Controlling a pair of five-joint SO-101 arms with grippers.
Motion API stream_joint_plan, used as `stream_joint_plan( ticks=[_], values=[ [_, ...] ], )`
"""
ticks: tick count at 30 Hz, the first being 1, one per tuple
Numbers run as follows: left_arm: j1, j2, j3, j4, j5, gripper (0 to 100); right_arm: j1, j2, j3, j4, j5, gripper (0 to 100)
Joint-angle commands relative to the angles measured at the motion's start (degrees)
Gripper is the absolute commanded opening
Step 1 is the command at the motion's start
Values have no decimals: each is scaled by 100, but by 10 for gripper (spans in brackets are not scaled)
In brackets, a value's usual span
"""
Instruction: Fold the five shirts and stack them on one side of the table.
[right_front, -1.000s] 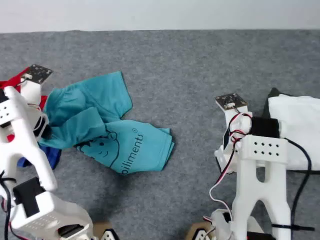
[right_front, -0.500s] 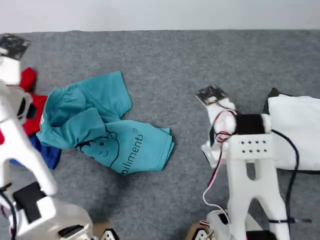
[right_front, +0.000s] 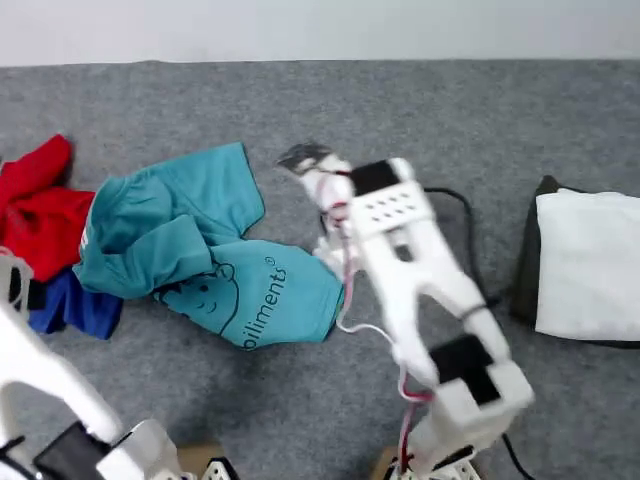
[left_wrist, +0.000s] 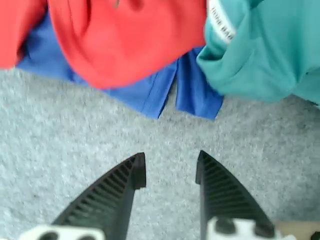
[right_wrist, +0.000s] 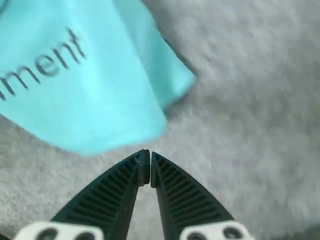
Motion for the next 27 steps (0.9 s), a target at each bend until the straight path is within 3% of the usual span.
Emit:
stream_joint_plan(
  ticks=[1,8,14,17,23,27],
  values=[
    [-202,-422,312,-255,44,170,-462,549,-774,-48,-70,9],
    [-475,-527,681,-396,44,170,-927,1859,-1336,48,-70,9],
    [-466,-536,927,-413,141,170,-2018,2387,-1336,1455,-44,9],
    [-466,-536,1077,-695,492,170,-2378,2229,-1336,1569,-70,9],
    [-440,-527,1165,-879,659,170,-2501,1332,-1363,1552,-44,9],
    [-431,-501,1165,-879,659,170,-2097,708,-1371,1376,-70,9]
  ],
)
